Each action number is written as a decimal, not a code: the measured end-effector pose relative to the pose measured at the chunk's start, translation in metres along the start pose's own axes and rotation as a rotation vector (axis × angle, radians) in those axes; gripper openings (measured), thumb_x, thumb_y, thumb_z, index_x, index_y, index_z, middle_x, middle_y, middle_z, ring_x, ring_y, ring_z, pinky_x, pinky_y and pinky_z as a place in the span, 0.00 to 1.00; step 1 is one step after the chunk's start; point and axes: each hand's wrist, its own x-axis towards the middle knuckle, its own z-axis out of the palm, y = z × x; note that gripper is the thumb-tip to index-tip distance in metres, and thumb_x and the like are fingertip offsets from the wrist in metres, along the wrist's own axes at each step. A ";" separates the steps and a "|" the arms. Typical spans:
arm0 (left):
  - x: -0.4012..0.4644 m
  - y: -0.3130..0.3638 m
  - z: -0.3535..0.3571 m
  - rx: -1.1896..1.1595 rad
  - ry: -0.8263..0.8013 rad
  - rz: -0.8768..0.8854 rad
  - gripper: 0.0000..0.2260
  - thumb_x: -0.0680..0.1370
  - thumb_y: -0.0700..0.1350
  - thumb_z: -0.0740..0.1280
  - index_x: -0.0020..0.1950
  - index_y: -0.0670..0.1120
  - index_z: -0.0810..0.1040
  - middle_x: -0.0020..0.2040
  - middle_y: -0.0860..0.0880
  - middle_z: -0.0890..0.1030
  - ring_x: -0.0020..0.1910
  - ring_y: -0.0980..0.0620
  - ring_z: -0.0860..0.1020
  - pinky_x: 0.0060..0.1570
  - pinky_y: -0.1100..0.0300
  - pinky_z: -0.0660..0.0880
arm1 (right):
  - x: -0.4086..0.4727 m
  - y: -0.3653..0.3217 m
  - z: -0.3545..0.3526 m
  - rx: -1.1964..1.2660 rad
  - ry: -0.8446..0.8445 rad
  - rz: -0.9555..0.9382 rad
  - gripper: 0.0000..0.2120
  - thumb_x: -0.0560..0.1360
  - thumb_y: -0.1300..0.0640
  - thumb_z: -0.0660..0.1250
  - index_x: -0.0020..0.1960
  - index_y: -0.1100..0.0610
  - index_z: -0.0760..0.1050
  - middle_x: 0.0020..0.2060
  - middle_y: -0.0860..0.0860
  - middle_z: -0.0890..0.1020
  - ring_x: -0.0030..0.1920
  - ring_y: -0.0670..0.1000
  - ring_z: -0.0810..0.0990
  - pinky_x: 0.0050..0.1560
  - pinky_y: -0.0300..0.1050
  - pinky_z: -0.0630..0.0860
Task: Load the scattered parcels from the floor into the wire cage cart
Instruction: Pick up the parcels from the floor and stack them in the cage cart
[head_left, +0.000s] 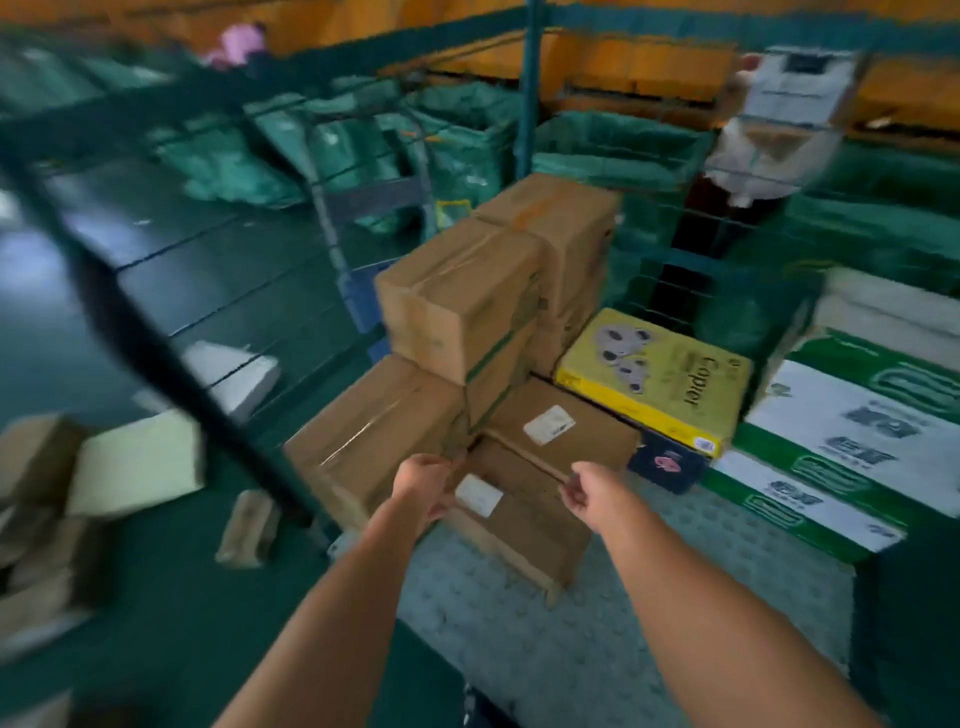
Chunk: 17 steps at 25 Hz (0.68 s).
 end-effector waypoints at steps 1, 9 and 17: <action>-0.021 -0.022 -0.019 -0.021 0.036 -0.005 0.09 0.80 0.36 0.59 0.56 0.45 0.75 0.41 0.46 0.77 0.35 0.48 0.76 0.34 0.59 0.75 | -0.010 0.017 0.007 -0.049 -0.047 0.002 0.08 0.81 0.62 0.58 0.43 0.61 0.68 0.34 0.54 0.70 0.32 0.48 0.70 0.21 0.35 0.73; -0.179 -0.208 -0.168 -0.309 0.414 -0.232 0.08 0.78 0.37 0.59 0.52 0.46 0.74 0.46 0.45 0.77 0.38 0.51 0.76 0.42 0.55 0.76 | -0.109 0.187 0.100 -0.555 -0.357 0.005 0.15 0.82 0.60 0.57 0.36 0.58 0.63 0.31 0.54 0.66 0.16 0.45 0.70 0.14 0.31 0.61; -0.299 -0.357 -0.323 -0.676 0.720 -0.329 0.06 0.81 0.37 0.58 0.53 0.43 0.73 0.45 0.44 0.76 0.40 0.48 0.74 0.48 0.52 0.74 | -0.249 0.376 0.236 -0.936 -0.575 0.000 0.05 0.80 0.59 0.62 0.51 0.61 0.72 0.38 0.55 0.77 0.36 0.51 0.76 0.33 0.43 0.70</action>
